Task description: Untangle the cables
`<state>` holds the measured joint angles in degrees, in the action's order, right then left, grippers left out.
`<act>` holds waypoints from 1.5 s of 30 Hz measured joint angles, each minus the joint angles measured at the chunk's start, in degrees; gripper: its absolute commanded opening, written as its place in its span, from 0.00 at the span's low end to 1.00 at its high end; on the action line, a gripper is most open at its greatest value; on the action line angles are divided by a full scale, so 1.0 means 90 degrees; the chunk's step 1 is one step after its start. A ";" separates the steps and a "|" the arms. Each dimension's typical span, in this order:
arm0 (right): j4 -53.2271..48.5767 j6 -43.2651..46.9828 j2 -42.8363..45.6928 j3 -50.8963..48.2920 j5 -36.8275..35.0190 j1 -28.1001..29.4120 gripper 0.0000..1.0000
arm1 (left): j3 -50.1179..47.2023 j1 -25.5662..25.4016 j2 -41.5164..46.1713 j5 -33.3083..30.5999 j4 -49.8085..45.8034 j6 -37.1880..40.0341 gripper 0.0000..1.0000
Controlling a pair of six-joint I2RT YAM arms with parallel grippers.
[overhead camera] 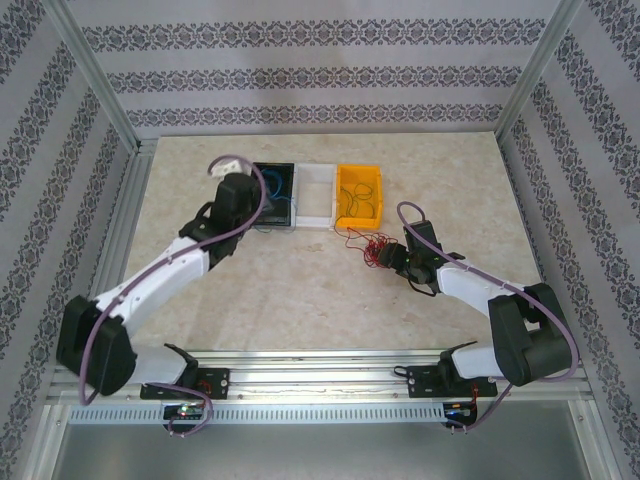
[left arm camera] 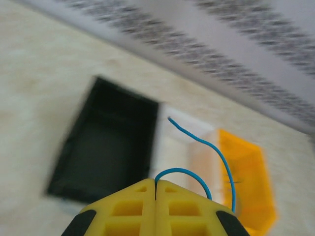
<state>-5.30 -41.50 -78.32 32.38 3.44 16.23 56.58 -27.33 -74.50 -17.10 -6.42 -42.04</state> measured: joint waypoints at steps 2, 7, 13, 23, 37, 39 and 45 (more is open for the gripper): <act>0.0000 0.0010 -0.0036 0.0019 0.0000 0.0000 0.66 | -0.0413 0.0000 0.0486 -0.0651 -0.0583 -0.0435 0.00; -0.0002 0.0012 -0.0189 0.0107 0.0000 0.0000 0.66 | -0.0823 0.0000 0.1552 -0.2288 -0.2256 -0.1557 0.00; 0.0002 0.0007 -0.0323 0.0194 0.0005 0.0000 0.66 | -0.0481 0.0000 0.2028 -0.4075 -0.3716 -0.2188 0.00; 0.0005 0.0015 -0.0357 0.0236 0.0049 0.0000 0.66 | -0.0510 0.0000 0.2278 -0.3820 -0.1319 0.0325 0.00; 0.0058 0.0151 -0.0170 0.0204 0.0073 -0.0041 0.67 | 0.1535 -0.0107 0.0595 0.0107 0.0772 0.1277 0.00; 0.0051 0.0151 -0.0143 0.0185 0.0070 -0.0075 0.67 | 0.1957 -0.0177 0.0153 0.0551 0.1018 0.1294 0.00; 0.0046 0.0153 -0.0005 0.0151 0.0056 -0.0204 0.67 | 0.3286 -0.0333 -0.1435 0.1634 0.1445 0.1292 0.00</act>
<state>-4.89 -40.12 -78.37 33.74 3.95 14.39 86.15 -30.33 -87.42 -2.39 6.59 -30.41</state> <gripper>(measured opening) 0.668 0.042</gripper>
